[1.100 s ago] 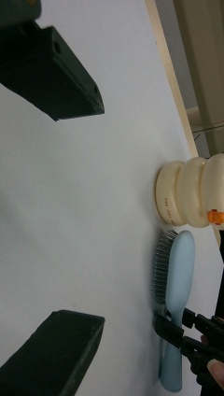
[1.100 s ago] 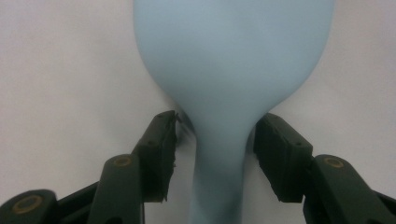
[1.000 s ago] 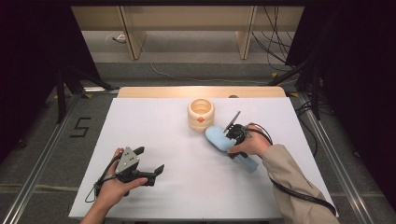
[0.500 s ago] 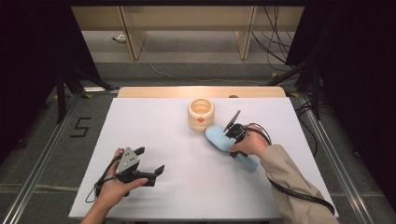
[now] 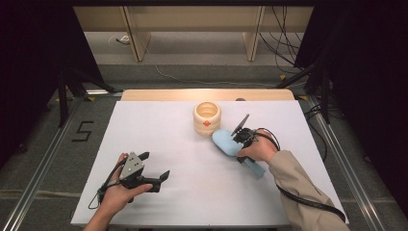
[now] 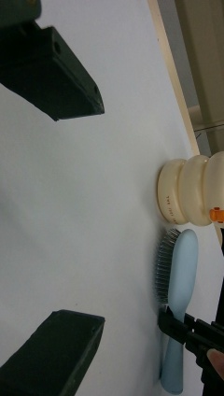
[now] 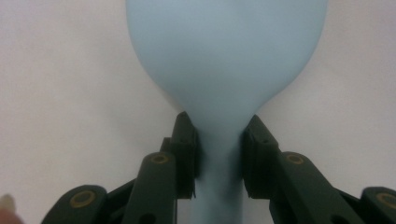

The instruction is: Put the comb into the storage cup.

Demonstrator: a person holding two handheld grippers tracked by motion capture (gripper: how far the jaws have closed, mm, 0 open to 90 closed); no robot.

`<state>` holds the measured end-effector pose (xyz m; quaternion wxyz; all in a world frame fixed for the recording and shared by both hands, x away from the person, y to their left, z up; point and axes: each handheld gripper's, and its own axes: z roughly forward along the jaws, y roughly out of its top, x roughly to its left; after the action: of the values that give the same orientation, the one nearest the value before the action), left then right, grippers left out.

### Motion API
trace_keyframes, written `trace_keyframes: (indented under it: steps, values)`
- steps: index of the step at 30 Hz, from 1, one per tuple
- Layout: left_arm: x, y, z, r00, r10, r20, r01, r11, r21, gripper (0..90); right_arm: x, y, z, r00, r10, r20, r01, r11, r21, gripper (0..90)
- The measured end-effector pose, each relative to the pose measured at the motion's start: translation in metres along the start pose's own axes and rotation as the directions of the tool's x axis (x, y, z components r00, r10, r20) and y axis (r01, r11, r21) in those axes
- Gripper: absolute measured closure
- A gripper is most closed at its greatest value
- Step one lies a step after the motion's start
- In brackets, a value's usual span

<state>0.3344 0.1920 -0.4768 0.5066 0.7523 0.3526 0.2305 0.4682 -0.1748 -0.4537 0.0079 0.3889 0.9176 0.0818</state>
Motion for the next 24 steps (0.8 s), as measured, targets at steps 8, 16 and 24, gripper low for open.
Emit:
trace_keyframes:
  steps: [8, 16, 24]
  values:
    - [0.0, 0.0, 0.0, 1.0, 0.0, 0.0, 0.0, 1.0, 0.001, 0.9, -0.002, -0.003, 0.0, 1.0, 0.009, 0.001, -0.009, 1.0, -0.022, 70.4]
    - [-0.001, 0.0, 0.0, 1.0, 0.0, 0.001, -0.001, 1.0, 0.002, 0.9, -0.005, -0.008, -0.004, 0.9996, 0.026, -0.002, -0.026, 0.999, -0.034, 70.4]
    - [-0.001, 0.0, 0.0, 1.0, 0.0, 0.001, 0.0, 1.0, 0.001, 0.9, -0.007, -0.013, -0.01, 0.9993, 0.034, -0.013, -0.035, 0.997, -0.073, 70.4]
